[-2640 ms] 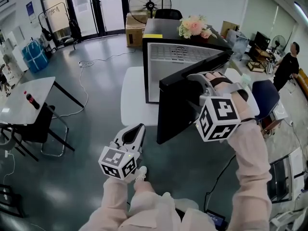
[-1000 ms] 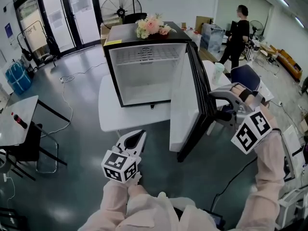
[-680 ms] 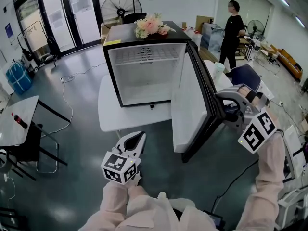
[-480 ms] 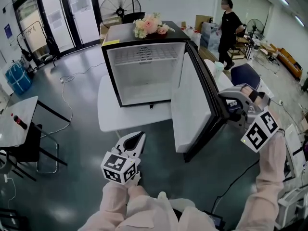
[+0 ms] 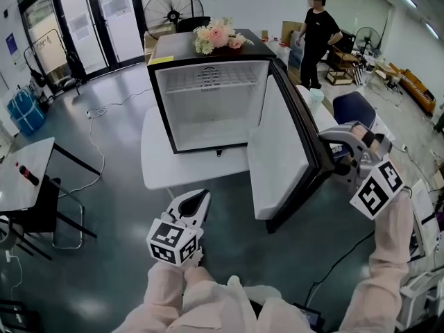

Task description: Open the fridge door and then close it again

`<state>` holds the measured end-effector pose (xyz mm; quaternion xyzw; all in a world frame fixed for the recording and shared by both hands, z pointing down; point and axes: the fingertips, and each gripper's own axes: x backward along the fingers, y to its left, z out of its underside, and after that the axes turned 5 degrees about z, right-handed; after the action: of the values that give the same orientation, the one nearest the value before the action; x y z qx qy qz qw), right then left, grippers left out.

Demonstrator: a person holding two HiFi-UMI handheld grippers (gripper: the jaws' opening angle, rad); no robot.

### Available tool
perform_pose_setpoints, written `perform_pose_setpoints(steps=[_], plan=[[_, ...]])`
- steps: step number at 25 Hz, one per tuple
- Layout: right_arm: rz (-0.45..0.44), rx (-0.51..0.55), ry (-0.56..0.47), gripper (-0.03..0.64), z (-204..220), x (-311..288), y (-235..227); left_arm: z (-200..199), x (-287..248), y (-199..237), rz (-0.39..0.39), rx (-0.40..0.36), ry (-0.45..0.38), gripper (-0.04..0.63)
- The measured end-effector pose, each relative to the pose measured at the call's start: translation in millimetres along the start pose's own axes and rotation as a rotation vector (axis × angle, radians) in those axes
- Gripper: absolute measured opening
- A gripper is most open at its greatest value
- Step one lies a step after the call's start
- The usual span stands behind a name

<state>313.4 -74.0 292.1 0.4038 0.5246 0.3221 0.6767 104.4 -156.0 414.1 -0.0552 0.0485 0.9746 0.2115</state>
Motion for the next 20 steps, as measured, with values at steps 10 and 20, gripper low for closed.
perform_pose_setpoints(steps=[10,20], plan=[[0.008,-0.002,0.006,0.253,-9.0,-6.4,-1.1,2.4,9.8,6.9,-0.020,0.024,-0.013,0.011],[0.023,0.003,0.037,0.253,-30.9,-25.2,-5.8,2.2,12.9,6.9,-0.022,0.027,-0.021,0.011]])
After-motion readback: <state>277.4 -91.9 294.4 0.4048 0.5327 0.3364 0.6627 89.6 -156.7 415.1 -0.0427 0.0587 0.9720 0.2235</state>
